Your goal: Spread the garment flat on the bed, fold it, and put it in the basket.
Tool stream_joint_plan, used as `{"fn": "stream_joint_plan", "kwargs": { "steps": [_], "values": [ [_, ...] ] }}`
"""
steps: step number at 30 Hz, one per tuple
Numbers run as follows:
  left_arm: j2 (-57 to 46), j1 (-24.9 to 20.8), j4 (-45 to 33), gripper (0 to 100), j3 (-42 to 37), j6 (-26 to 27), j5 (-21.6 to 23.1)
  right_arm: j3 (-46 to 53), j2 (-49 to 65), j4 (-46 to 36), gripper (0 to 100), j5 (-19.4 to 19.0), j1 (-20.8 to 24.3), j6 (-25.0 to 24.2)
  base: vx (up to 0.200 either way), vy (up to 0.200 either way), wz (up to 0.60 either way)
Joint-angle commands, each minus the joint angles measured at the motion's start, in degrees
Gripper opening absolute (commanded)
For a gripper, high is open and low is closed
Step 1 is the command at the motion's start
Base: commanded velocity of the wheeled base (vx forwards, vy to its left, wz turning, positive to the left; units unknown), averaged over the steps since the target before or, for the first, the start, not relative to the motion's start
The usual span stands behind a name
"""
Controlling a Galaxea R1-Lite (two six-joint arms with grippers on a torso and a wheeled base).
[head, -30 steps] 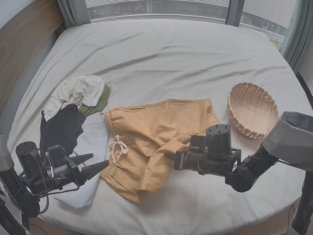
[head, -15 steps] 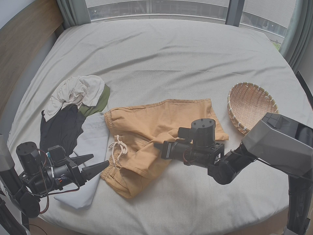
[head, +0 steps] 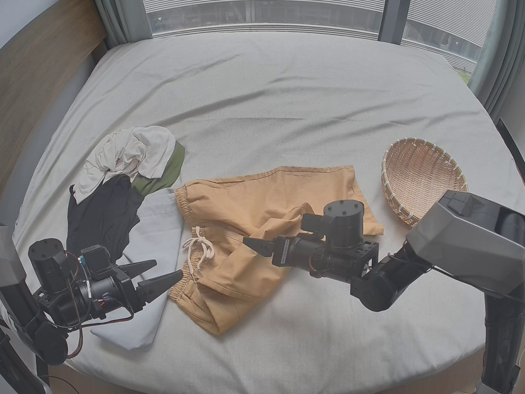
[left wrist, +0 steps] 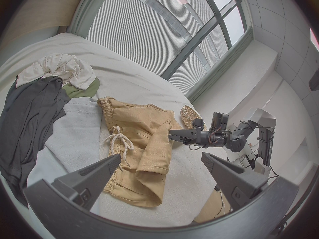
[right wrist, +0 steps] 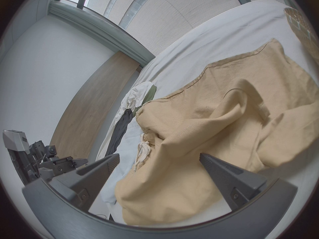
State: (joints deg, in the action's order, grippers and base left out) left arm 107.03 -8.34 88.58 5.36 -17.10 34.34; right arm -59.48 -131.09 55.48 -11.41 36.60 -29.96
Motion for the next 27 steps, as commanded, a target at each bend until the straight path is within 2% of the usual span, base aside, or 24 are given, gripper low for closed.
{"fn": "stream_joint_plan", "kwargs": {
  "steps": [1, 4, 7, 14, 27],
  "values": [
    [-1.2, 0.1, 0.0, 100, -0.4, 0.0, 0.0, 7.3, 8.6, 0.3, 100, 1.5, 0.5, 0.2, 0.0, 0.0, 0.0],
    [-1.3, 0.1, 0.0, 100, -1.0, 0.0, 0.0, 12.6, 9.3, 0.7, 100, 2.1, 0.3, 0.3, 0.0, 0.0, 0.0],
    [-1.4, 0.1, 0.0, 100, -0.9, 0.0, 0.0, 13.8, 7.2, 0.9, 100, 3.5, 0.0, 0.2, 0.0, 0.0, 0.0],
    [-1.6, 0.1, 0.0, 100, -0.7, 0.1, 0.0, 13.6, -1.0, 6.7, 100, 5.1, -0.1, 0.1, 0.0, 0.0, 0.0],
    [-1.6, 0.4, 0.0, 100, -0.6, 0.1, 0.0, 9.6, -4.8, 6.3, 100, 5.2, 0.8, -1.1, 0.0, 0.0, 0.0]
  ]
}}
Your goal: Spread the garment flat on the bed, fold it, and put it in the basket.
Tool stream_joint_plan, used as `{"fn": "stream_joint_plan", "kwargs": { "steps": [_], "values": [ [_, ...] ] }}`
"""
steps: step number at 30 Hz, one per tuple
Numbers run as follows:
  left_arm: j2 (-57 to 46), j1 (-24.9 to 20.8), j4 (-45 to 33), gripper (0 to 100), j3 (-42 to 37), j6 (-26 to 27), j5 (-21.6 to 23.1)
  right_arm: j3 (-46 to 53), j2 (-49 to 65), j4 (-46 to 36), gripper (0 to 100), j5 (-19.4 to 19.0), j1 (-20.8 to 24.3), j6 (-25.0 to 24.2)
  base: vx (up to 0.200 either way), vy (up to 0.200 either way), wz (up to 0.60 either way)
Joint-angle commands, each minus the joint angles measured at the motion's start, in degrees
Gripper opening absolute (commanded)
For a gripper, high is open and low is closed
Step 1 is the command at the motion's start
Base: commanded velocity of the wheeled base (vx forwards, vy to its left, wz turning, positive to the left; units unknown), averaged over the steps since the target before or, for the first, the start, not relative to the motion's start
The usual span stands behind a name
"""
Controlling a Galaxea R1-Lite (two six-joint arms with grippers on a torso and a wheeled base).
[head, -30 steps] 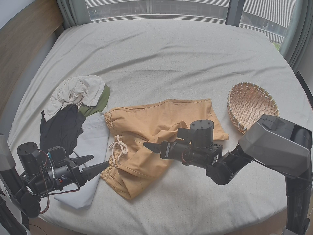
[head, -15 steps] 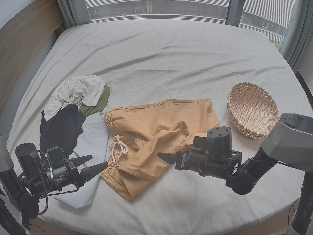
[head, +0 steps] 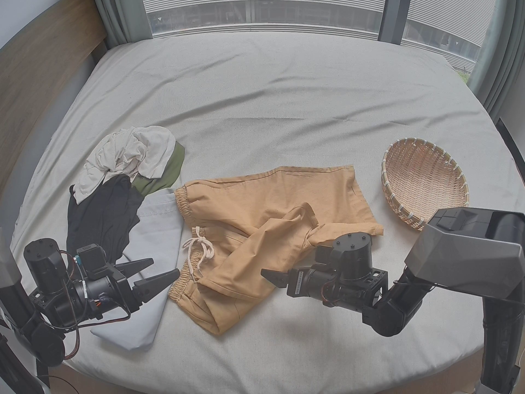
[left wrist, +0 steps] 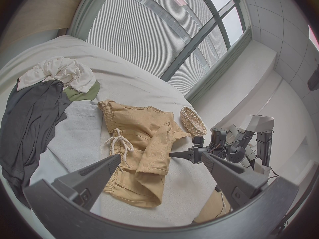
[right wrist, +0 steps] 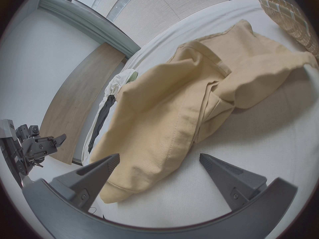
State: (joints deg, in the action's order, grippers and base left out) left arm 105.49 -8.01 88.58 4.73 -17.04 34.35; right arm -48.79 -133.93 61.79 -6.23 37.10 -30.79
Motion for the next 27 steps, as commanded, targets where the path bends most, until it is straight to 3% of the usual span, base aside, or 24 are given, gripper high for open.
{"fn": "stream_joint_plan", "kwargs": {
  "steps": [1, 2, 3, 12, 20, 27],
  "values": [
    [-0.1, 0.1, 0.0, 100, -0.1, 0.0, 0.0, -2.0, -2.7, 0.2, 100, 0.0, 0.3, -1.1, 0.0, 0.0, 0.0],
    [-0.2, 0.1, 0.0, 100, -0.1, 0.0, 0.0, -2.4, -3.1, 0.4, 100, 0.1, 0.3, -1.6, 0.0, 0.0, 0.0],
    [-0.5, 0.1, 0.0, 100, -0.1, 0.0, 0.0, -2.6, -3.4, 0.6, 0, 0.1, 0.2, -1.9, 0.0, 0.0, 0.0],
    [-1.1, 0.8, 0.0, 100, -0.3, 0.0, 0.0, -2.9, -4.0, 2.8, 0, 1.3, 0.2, -2.7, 0.0, 0.0, 0.0],
    [-1.2, 0.8, 0.0, 100, -0.2, 0.0, 0.0, 4.8, 3.1, 3.3, 0, 3.6, 0.1, -2.4, 0.0, 0.0, 0.0],
    [-1.2, 0.7, 0.0, 100, -0.4, 0.0, 0.0, 6.2, 2.9, 3.7, 0, 3.7, -0.4, -2.5, 0.0, 0.0, 0.0]
  ]
}}
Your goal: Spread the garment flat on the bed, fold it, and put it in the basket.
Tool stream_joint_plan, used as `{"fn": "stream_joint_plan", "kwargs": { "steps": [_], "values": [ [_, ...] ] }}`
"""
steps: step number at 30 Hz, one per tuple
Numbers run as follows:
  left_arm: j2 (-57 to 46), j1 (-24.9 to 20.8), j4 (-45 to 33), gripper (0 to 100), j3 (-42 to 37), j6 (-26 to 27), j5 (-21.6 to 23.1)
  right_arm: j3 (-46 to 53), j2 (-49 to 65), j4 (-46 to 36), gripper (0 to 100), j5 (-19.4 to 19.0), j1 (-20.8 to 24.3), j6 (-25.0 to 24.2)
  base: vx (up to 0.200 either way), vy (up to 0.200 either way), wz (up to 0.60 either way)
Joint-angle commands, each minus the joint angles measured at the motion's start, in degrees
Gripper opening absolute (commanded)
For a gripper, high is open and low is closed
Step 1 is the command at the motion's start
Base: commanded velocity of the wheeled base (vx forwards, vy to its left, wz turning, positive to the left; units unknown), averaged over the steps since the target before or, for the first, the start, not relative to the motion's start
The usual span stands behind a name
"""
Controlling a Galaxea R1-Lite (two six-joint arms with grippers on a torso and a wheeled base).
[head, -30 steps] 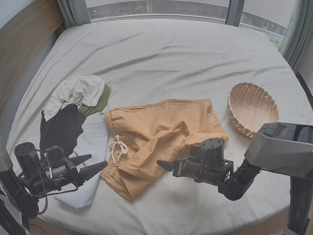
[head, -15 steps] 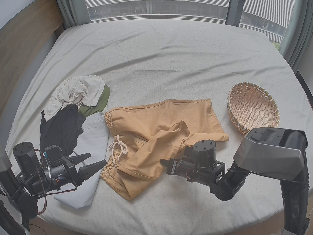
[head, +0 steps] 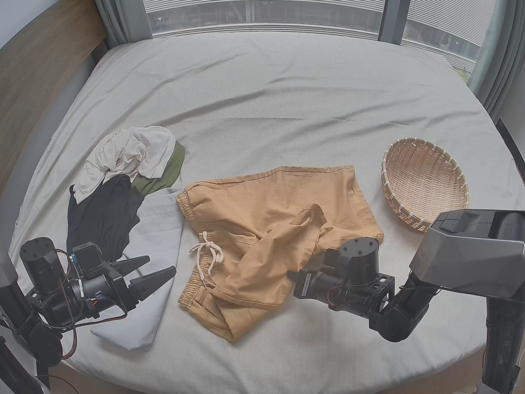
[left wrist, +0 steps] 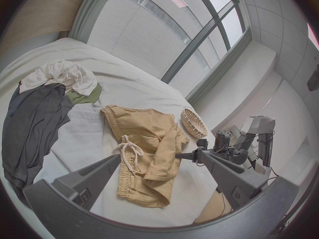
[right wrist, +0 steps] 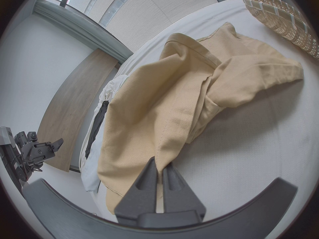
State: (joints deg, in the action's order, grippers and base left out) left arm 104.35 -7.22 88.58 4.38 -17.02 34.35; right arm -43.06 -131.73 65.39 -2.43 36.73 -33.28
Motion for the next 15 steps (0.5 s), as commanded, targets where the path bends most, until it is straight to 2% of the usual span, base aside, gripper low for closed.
{"fn": "stream_joint_plan", "kwargs": {
  "steps": [1, 2, 3, 15],
  "values": [
    [-0.1, -0.2, 0.0, 100, -0.1, 0.0, 0.0, 0.3, 0.5, 0.2, 0, -0.1, 0.0, -0.1, 0.0, 0.0, 0.0],
    [-0.2, -0.2, 0.0, 100, -0.1, 0.0, 0.0, 0.3, 0.4, 0.2, 0, -0.1, 0.1, -0.1, 0.0, 0.0, 0.0],
    [-0.2, -0.2, 0.0, 100, -0.1, 0.0, 0.0, 0.3, 0.2, 0.6, 100, -0.1, 0.3, -0.1, 0.0, 0.0, 0.0],
    [-0.7, 0.0, 0.0, 100, -0.8, 0.0, 0.0, 1.5, 0.2, 2.8, 100, -0.1, 1.2, -0.2, 0.0, 0.0, 0.0]
  ]
}}
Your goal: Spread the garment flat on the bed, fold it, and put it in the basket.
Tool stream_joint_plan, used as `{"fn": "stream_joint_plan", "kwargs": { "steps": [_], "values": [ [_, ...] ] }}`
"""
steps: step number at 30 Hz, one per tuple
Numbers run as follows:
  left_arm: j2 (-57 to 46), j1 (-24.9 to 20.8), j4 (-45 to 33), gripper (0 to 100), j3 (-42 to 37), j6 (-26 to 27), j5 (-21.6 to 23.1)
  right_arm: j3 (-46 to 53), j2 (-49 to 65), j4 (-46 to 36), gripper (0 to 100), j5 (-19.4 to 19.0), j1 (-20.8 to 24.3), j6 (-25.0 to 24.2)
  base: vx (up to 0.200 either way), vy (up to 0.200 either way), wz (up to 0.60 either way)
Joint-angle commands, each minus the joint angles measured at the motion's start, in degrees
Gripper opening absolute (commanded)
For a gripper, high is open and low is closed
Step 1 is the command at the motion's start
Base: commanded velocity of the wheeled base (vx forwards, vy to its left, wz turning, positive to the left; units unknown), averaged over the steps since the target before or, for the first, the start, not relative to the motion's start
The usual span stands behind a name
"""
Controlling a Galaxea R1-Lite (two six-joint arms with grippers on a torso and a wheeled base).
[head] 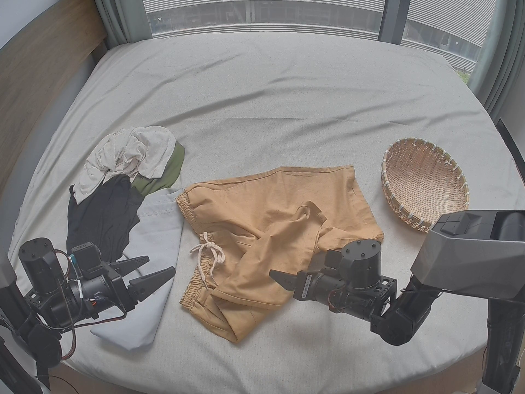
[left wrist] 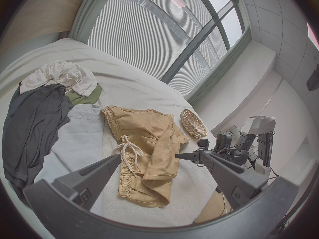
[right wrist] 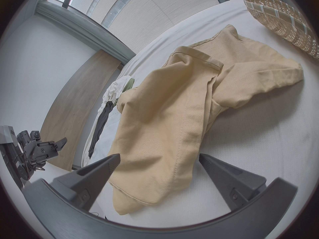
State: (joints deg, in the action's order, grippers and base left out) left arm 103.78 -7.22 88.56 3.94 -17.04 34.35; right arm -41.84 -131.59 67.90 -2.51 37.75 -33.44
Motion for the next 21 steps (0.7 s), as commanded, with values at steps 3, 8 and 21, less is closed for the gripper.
{"fn": "stream_joint_plan", "kwargs": {
  "steps": [3, 8, 21],
  "values": [
    [-0.2, 0.1, 0.0, 100, -0.4, 0.0, 0.0, 1.0, 0.5, 0.4, 100, 0.1, 0.6, -0.2, 0.0, 0.0, 0.0],
    [-0.2, 0.0, 0.0, 100, -0.4, 0.0, 0.0, 2.2, 1.0, 0.5, 0, 0.3, 0.7, 0.0, 0.0, 0.0, 0.0],
    [-0.1, -0.3, 0.0, 100, -0.9, 0.0, 0.0, 9.3, 2.8, 5.3, 0, 3.0, 0.3, 0.4, 0.0, 0.0, 0.0]
  ]
}}
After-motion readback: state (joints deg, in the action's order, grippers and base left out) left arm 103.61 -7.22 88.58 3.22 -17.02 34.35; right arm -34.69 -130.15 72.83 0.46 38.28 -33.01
